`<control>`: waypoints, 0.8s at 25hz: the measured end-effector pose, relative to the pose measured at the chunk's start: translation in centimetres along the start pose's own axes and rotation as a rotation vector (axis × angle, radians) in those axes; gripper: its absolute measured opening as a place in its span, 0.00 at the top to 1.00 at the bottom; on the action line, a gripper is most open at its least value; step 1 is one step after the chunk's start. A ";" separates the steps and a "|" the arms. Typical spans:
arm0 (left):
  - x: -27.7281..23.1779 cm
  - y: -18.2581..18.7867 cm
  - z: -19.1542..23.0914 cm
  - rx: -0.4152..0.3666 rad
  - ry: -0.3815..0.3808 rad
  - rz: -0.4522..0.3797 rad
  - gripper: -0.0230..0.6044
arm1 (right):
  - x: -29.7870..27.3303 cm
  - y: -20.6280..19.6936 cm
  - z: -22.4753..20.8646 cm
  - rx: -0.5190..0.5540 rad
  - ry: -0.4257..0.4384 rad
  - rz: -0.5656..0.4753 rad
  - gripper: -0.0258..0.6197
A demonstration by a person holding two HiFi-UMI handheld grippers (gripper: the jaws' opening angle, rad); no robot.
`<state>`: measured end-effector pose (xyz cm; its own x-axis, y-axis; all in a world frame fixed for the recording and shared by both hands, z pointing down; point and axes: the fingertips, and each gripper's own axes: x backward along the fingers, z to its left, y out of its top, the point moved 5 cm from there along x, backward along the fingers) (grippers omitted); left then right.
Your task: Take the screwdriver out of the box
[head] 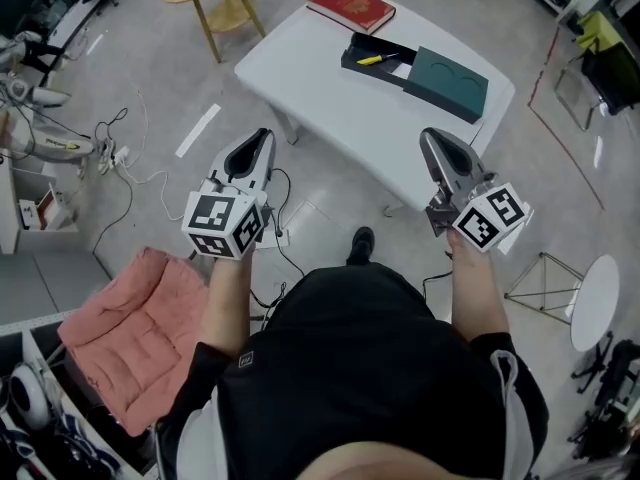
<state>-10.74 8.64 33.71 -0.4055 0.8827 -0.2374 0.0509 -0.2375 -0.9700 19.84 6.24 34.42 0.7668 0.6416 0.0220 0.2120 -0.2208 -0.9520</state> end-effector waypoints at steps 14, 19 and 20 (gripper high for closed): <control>-6.2 3.0 -1.1 -0.016 0.064 -0.007 0.90 | -1.1 3.4 -8.0 0.004 0.054 -0.003 0.91; -8.3 2.6 0.3 -0.004 0.054 -0.001 0.90 | -2.8 2.8 -9.3 -0.008 0.047 0.018 0.91; -8.9 2.5 0.7 -0.001 0.050 0.000 0.90 | -3.2 2.8 -9.5 -0.008 0.044 0.020 0.91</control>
<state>-7.66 -0.06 33.39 -0.3598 0.9016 -0.2399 0.0515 -0.2375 -0.9700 23.72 -3.44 34.62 0.7967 0.6042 0.0164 0.2010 -0.2392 -0.9499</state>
